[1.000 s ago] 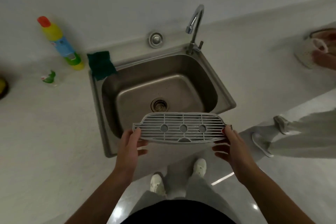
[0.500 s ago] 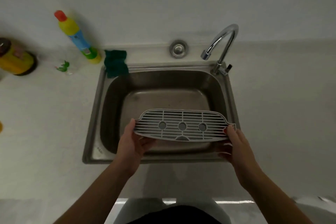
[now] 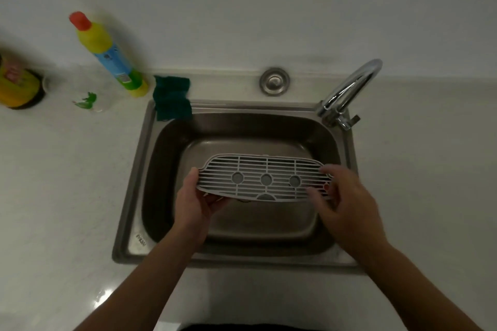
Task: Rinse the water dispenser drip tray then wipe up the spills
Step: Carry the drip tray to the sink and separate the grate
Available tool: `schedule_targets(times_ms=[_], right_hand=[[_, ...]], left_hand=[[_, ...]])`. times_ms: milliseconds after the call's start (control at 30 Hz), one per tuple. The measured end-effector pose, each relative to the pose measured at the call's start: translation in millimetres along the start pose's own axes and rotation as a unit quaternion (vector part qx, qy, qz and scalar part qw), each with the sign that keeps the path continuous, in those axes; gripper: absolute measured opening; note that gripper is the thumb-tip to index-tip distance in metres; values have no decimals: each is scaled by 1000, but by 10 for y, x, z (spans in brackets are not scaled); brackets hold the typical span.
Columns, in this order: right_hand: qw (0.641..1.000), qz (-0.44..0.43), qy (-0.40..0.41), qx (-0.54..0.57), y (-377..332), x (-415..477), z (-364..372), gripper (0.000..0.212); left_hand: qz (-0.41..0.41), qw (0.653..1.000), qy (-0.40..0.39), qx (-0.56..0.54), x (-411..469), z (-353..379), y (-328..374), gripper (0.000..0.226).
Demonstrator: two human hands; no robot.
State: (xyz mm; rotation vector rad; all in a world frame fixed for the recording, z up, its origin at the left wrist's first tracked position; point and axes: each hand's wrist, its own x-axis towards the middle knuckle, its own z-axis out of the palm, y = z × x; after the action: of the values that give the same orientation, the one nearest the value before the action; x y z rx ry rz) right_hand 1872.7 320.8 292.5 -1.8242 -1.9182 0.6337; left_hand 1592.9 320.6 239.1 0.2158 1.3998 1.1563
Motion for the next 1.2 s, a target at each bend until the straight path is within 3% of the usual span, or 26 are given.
schedule_targets(times_ms=[100, 167, 267, 467, 700, 833, 967, 1067, 1200], right_hand=[[969, -138, -174, -110, -357, 243, 255, 46], [952, -170, -199, -161, -471, 451, 401, 53], [950, -162, -201, -176, -545, 709, 531, 52], [940, -102, -292, -146, -609, 1067, 648, 31], [921, -196, -222, -252, -717, 1058, 649, 31], [917, -198, -229, -260, -722, 1054, 452, 32], [950, -134, -208, -192, -512, 997, 142, 26], [967, -58, -174, -177, -94, 928, -11, 25], [959, 58, -154, -232, 630, 816, -125, 26]], left_hand=[[-1, 1000, -8, 2, 163, -17, 41, 48], [2, 1000, -16, 7, 262, -46, 67, 47], [1, 1000, -15, 1, 424, -97, 110, 45], [0, 1000, -7, 2, 635, -165, 77, 47], [-20, 999, 27, -9, 739, -147, 20, 52], [-16, 1000, 19, -9, 707, -135, 12, 46], [-10, 1000, 26, -12, 661, -128, 31, 35], [-2, 999, 37, 0, 587, -133, 26, 39], [20, 999, 44, 24, 458, -175, 31, 46]])
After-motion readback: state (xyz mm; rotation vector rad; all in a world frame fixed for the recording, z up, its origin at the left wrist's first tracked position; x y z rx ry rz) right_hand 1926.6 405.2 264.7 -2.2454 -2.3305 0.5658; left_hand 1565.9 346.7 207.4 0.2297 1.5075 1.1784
